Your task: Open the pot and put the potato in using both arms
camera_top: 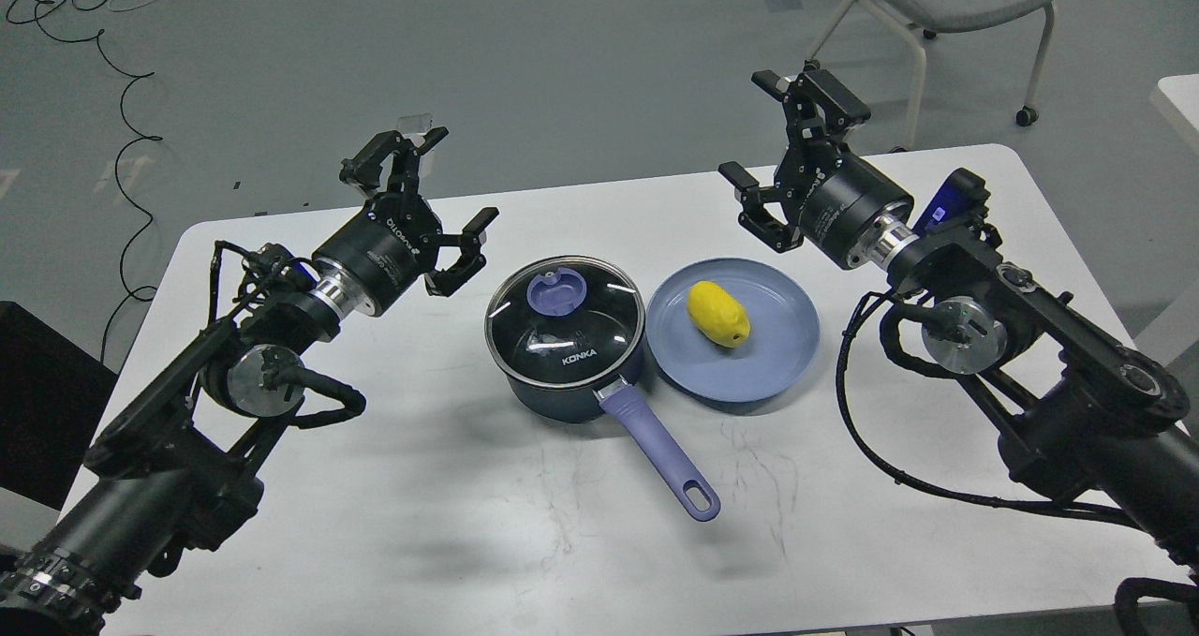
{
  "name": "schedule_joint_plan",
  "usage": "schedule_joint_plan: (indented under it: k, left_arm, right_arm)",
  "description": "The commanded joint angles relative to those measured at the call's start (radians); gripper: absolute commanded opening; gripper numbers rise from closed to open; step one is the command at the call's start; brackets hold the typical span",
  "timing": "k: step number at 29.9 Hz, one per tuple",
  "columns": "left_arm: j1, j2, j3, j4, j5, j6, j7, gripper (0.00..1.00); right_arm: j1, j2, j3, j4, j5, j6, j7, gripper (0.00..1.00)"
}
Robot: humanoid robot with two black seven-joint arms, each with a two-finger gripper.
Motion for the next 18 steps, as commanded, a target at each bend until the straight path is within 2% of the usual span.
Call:
schedule_joint_plan:
  k: [1,18]
  left_arm:
    - [0.000,-0.007,0.000,0.000,0.000,0.000,0.000,0.98]
    - [0.009,-0.007,-0.032,0.008,-0.012,0.000,-0.001,0.98]
  right_arm:
    - [0.010,-0.016,0.033,0.006,0.002,0.001,0.000,1.00]
    - [0.007,-0.004,0.042,0.004,0.002,0.001,0.000,1.00]
